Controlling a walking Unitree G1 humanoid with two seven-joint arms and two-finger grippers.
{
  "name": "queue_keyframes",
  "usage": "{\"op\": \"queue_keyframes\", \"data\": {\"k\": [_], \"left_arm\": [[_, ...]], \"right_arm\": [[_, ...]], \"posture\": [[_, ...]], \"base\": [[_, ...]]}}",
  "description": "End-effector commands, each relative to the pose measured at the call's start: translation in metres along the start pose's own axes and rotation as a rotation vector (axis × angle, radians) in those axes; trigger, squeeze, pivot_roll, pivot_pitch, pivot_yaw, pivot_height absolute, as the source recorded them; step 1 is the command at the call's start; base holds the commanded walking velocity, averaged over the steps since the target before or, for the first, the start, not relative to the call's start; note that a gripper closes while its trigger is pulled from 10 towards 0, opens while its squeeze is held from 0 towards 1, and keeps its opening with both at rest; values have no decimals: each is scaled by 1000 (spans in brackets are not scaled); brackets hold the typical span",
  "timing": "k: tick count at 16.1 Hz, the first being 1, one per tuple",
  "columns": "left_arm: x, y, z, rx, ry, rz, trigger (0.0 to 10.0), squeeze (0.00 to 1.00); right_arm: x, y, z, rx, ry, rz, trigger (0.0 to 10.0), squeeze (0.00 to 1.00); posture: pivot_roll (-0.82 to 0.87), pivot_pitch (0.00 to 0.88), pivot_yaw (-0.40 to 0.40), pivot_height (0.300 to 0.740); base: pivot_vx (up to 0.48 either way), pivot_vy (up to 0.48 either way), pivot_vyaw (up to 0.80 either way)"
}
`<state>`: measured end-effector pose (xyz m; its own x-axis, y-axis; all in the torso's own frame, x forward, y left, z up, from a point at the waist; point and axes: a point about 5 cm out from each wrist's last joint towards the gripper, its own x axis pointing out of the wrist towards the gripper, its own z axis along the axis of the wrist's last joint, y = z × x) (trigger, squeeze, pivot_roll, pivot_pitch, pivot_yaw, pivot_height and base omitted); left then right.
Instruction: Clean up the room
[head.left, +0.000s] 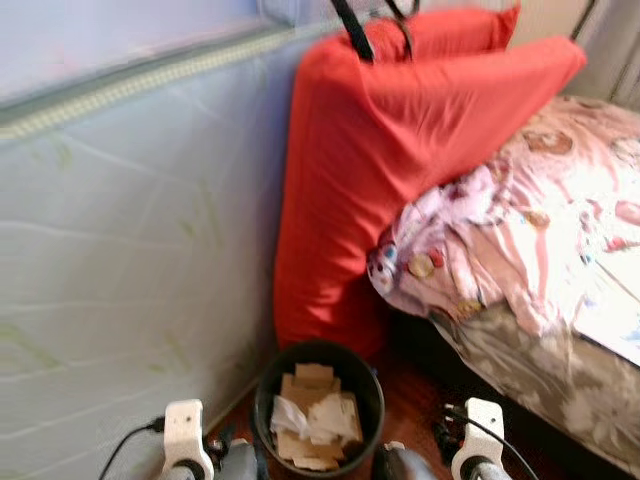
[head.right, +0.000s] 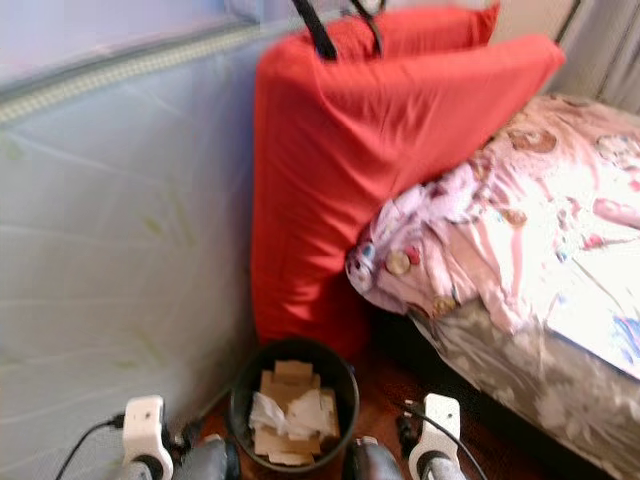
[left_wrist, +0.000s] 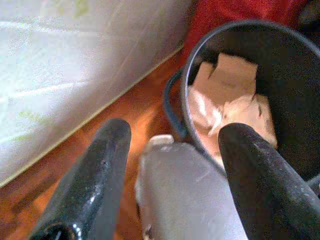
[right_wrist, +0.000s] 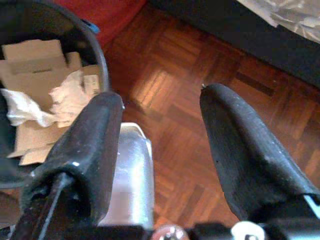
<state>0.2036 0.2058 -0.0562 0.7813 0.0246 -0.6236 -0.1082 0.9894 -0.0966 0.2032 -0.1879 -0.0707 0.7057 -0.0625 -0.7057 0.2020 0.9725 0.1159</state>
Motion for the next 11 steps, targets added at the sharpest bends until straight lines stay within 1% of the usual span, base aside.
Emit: {"op": "queue_keyframes", "data": {"k": [1, 3, 5, 6, 8, 11], "left_arm": [[2, 1, 0, 35, 10, -1, 10000, 0], [4, 1, -3, 43, 45, 8, 10000, 0], [5, 0, -4, 46, 58, 7, 10000, 0], [6, -3, -6, 43, 69, 3, 10000, 0], [5, -5, -13, 50, 99, 0, 10000, 0], [0, -4, -24, 47, 137, 6, 10000, 0]], "right_arm": [[-1, -1, -4, 10, 22, -15, 10000, 0], [-1, 2, -10, 3, 50, -13, 10000, 0], [-2, 4, -14, 1, 63, -8, 10000, 0], [-4, 3, -20, -9, 92, -11, 10000, 0], [-5, 5, -25, -53, 119, 7, 10000, 0], [-5, 7, -25, -45, 115, 26, 10000, 0]], "posture": [[55, 0, -39, 702], [54, 0, -39, 722], [49, 0, -37, 722], [52, 0, -41, 722], [47, 0, -45, 722], [45, 0, -44, 722]], "base": [[0, 0, 0], [0, 0, 0], [0, 0, 0], [0, 0, 0], [0, 0, 0], [0, 0, 0]]}}
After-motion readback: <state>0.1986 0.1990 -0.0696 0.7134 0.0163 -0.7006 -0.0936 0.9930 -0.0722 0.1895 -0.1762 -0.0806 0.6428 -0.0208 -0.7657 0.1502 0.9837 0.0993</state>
